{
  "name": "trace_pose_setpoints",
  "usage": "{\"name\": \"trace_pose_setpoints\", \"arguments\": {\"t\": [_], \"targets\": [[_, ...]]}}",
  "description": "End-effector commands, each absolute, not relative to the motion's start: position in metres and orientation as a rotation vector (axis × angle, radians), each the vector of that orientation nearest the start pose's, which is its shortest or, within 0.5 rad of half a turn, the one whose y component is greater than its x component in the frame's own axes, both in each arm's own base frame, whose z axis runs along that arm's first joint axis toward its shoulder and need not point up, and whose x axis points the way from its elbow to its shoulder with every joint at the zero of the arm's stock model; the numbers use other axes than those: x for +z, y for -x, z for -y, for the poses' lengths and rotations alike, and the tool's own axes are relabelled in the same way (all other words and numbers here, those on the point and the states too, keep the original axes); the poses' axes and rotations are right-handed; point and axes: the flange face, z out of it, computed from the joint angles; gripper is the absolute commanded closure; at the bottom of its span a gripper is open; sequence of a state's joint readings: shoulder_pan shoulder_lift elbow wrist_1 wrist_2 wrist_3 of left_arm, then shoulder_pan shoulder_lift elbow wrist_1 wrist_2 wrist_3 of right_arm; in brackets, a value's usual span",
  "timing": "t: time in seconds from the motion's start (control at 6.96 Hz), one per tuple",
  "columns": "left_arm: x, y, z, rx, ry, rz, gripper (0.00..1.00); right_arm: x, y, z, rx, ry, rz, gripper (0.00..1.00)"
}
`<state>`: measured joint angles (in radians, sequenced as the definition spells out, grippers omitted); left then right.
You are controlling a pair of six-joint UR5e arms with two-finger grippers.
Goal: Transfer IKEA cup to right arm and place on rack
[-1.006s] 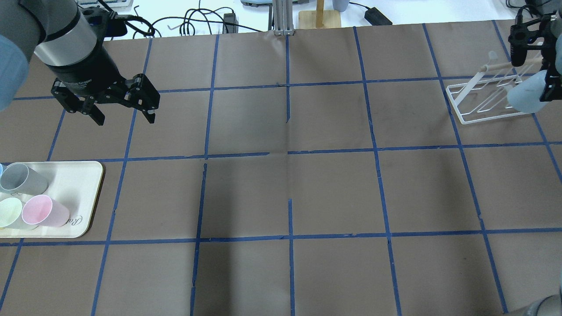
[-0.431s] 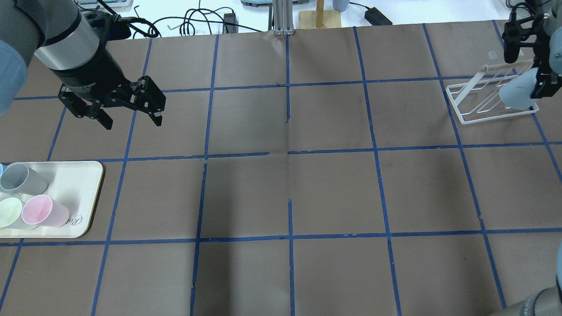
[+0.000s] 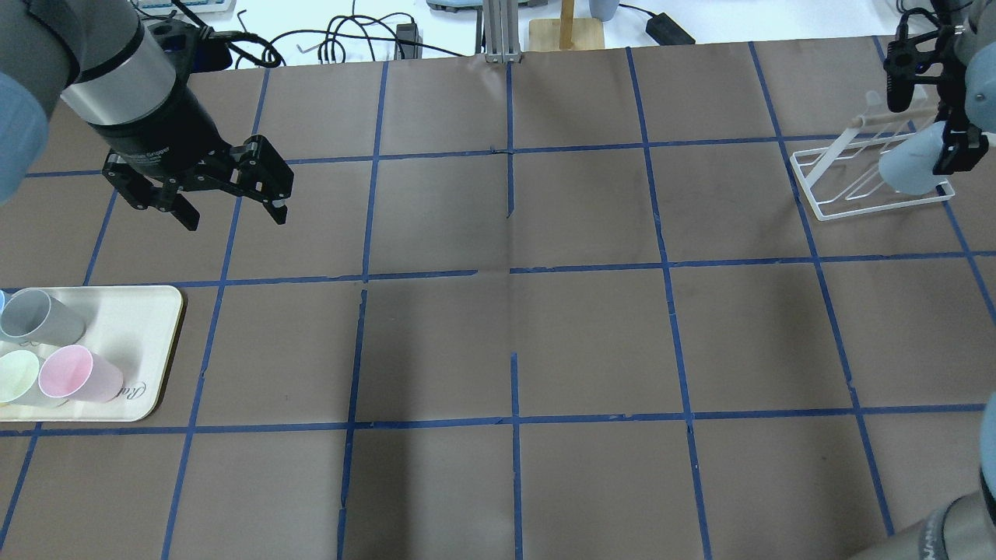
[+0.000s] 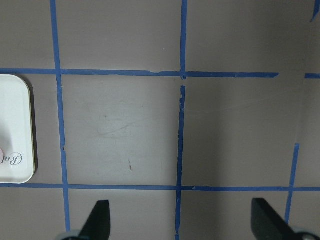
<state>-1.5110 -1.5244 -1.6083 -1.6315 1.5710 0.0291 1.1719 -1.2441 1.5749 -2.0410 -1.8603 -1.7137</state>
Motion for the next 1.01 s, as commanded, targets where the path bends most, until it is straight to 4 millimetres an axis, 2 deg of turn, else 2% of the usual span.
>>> {"name": "trace_pose_setpoints", "arguments": {"t": [0.0,0.14,0.29,0.43,0.58,0.72,0.86], "targets": [[0.487,0.105,0.473,0.082,0.048,-3.142,0.00,0.352,0.145,0.613,0.316,2.039,-2.700,0.81],[0.487,0.106,0.473,0.079,0.046,-3.146,0.00,0.350,0.145,0.613,0.318,2.038,-2.697,0.62],[0.487,0.106,0.473,0.079,0.051,-3.148,0.00,0.344,0.144,0.616,0.300,2.032,-2.687,0.29],[0.488,0.106,0.473,0.077,0.048,-3.147,0.00,0.339,0.143,0.619,0.272,2.024,-2.676,0.20],[0.489,0.106,0.472,0.074,0.046,-3.147,0.00,0.340,0.139,0.621,0.198,2.013,-2.666,0.00],[0.492,0.106,0.471,0.065,0.046,-3.147,0.00,0.352,0.141,0.623,0.198,2.025,-2.688,0.00],[0.494,0.107,0.470,0.057,0.046,-3.150,0.00,0.373,0.146,0.634,0.178,2.043,-2.713,0.00]]}}
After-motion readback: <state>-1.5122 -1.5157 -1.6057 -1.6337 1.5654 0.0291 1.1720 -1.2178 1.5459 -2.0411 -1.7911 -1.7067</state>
